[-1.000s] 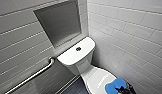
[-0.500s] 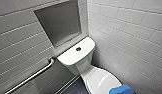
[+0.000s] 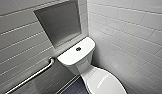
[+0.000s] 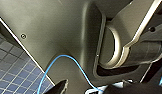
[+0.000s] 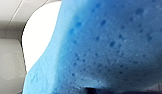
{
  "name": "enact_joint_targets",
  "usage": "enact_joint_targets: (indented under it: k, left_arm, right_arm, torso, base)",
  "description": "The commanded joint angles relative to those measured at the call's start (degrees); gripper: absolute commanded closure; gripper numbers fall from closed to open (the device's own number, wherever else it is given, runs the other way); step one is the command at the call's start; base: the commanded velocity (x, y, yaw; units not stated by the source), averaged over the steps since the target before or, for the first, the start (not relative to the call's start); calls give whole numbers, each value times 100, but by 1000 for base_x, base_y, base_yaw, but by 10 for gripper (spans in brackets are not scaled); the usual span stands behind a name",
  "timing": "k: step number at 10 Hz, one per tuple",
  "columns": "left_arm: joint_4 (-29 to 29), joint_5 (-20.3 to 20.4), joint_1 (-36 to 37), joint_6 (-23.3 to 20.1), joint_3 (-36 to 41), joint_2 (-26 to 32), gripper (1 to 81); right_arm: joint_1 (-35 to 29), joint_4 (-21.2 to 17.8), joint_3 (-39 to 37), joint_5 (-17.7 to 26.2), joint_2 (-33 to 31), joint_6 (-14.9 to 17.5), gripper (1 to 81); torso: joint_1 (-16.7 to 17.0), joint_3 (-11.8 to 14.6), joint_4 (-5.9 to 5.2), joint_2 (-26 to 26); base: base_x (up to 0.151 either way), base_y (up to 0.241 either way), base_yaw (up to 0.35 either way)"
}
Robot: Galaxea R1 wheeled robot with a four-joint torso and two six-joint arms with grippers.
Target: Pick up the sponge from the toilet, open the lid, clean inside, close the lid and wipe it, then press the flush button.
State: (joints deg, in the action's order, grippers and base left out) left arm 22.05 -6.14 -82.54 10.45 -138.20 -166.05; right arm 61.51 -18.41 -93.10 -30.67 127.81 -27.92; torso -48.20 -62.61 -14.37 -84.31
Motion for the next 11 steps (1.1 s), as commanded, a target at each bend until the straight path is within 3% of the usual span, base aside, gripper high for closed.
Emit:
enact_joint_targets:
  k: [1,4,5,8,11]
  left_arm:
    - [36,-458,-83,-52,13,89,10]
    - [106,-423,-83,-52,-75,-7,10]
    - [106,-405,-83,-52,-189,-51,10]
    - [97,-388,-83,-52,-295,-104,10]
    - [97,-388,-83,-52,-304,-104,10]
  right_arm:
    - [50,-14,689,26,-323,471,811]
    - [-89,12,1004,130,-411,753,811]
    - [-352,65,1179,436,-516,761,811]
    - [-1381,-5,1366,1731,-587,867,811]
    - [-2409,-84,474,3281,-1,858,811]
  torso:
    - [0,0,0,0]
    - [0,0,0,-2]
    - [0,0,0,-2]
    - [0,0,0,-2]
    - [0,0,0,-2]
  base:
    - [0,0,0]
    - [0,0,0]
    - [0,0,0]
    - [0,0,0]
    - [0,0,0]
